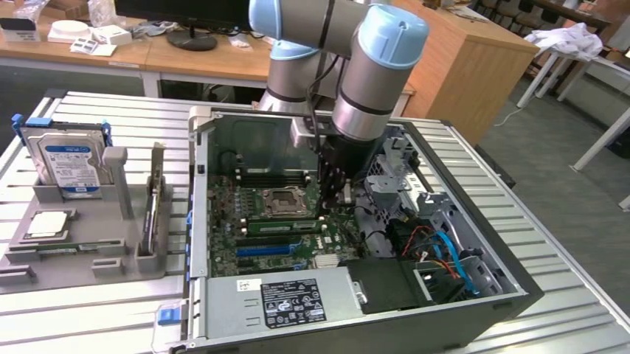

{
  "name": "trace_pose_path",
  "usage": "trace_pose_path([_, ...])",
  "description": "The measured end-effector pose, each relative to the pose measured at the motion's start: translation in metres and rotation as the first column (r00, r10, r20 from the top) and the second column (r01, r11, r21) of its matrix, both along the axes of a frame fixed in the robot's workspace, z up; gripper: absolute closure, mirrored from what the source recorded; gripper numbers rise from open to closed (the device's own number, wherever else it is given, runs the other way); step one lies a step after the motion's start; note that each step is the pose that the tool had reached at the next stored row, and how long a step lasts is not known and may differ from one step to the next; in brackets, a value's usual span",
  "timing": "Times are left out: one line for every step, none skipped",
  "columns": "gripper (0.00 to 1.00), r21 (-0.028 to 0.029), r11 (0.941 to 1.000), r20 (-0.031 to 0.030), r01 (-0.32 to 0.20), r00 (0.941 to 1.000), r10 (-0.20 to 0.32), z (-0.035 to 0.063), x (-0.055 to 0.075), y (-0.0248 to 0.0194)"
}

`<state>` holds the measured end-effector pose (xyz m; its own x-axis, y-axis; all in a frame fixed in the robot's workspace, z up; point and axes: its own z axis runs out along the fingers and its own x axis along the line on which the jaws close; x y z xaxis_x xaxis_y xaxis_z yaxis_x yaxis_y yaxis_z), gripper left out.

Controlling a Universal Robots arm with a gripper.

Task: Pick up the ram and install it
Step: 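Press down the ram until it locks into place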

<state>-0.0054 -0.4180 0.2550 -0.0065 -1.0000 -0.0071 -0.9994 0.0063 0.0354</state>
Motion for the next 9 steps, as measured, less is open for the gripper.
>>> trace_pose_path([0.89, 0.0000, 1.0000, 0.0000, 0.000, 1.0000, 0.000, -0.0003, 0.0000, 0.0000])
trace_pose_path([0.89, 0.0000, 1.0000, 0.0000, 0.000, 1.0000, 0.000, -0.0005, 0.0000, 0.0000])
trace_pose_path([0.89, 0.0000, 1.0000, 0.0001, 0.000, 1.0000, 0.000, -0.0008, 0.0000, 0.0000])
trace_pose_path([0.89, 0.0000, 1.0000, 0.0000, 0.000, 1.0000, 0.000, -0.0010, 0.0000, 0.0000])
trace_pose_path([0.89, 0.0000, 1.0000, 0.0000, 0.000, 1.0000, 0.000, -0.0013, 0.0000, 0.0000])
trace_pose_path([0.89, 0.0000, 1.0000, 0.0000, 0.000, 1.0000, 0.000, -0.0016, 0.0000, 0.0000])
trace_pose_path([0.89, 0.0001, 1.0000, 0.0000, 0.000, 1.0000, 0.000, -0.0018, 0.0000, 0.0000])
trace_pose_path([0.89, 0.0000, 1.0000, 0.0000, 0.000, 1.0000, 0.000, -0.0021, 0.0000, 0.0000])
trace_pose_path([0.89, 0.0000, 1.0000, 0.0000, 0.000, 1.0000, 0.000, -0.0023, 0.0000, 0.0000])
